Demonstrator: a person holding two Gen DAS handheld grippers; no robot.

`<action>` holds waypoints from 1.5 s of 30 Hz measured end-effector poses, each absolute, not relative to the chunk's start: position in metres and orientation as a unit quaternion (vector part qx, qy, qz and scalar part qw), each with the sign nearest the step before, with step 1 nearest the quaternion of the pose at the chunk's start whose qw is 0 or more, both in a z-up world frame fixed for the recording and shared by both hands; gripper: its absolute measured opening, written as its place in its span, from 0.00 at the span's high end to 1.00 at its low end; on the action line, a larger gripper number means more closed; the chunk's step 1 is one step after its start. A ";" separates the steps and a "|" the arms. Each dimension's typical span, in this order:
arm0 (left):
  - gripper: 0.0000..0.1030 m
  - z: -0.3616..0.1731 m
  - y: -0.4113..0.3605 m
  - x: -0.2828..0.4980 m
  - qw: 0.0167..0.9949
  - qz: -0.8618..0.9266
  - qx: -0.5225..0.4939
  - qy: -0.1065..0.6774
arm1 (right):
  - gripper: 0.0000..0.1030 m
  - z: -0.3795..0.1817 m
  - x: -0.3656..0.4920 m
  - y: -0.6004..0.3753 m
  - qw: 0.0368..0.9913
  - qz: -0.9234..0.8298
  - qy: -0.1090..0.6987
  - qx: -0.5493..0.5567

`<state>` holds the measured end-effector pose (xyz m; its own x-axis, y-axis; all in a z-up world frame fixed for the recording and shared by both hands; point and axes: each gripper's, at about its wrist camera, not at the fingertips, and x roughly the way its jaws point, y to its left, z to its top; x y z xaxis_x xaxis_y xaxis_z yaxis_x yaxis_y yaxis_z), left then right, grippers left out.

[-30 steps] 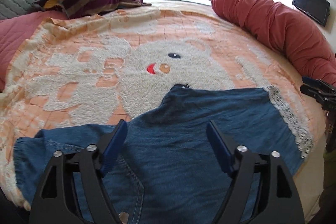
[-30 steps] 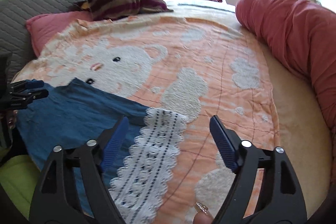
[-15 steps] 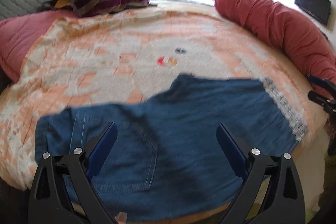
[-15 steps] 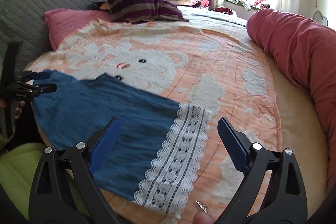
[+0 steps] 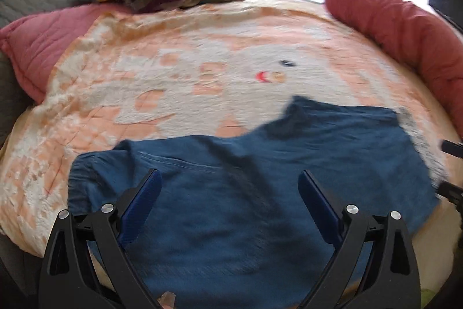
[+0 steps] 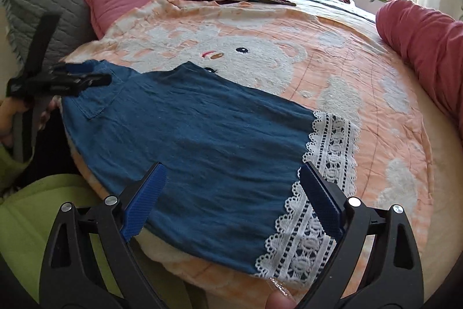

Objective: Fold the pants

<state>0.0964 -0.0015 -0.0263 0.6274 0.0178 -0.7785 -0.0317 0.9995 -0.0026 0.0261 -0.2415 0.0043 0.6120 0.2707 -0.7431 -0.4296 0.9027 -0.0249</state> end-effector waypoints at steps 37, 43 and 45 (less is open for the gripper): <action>0.05 -0.053 -0.079 0.048 0.875 -0.068 0.073 0.474 | 0.16 -0.017 -0.001 -0.260 0.883 0.178 0.429 -0.064; 0.04 -0.072 -0.075 0.052 0.855 -0.072 0.063 0.509 | 0.20 -0.035 0.005 -0.269 0.870 0.157 0.464 -0.058; 0.04 -0.073 -0.074 0.052 0.856 -0.073 0.059 0.509 | 0.20 -0.035 0.004 -0.268 0.871 0.158 0.462 -0.060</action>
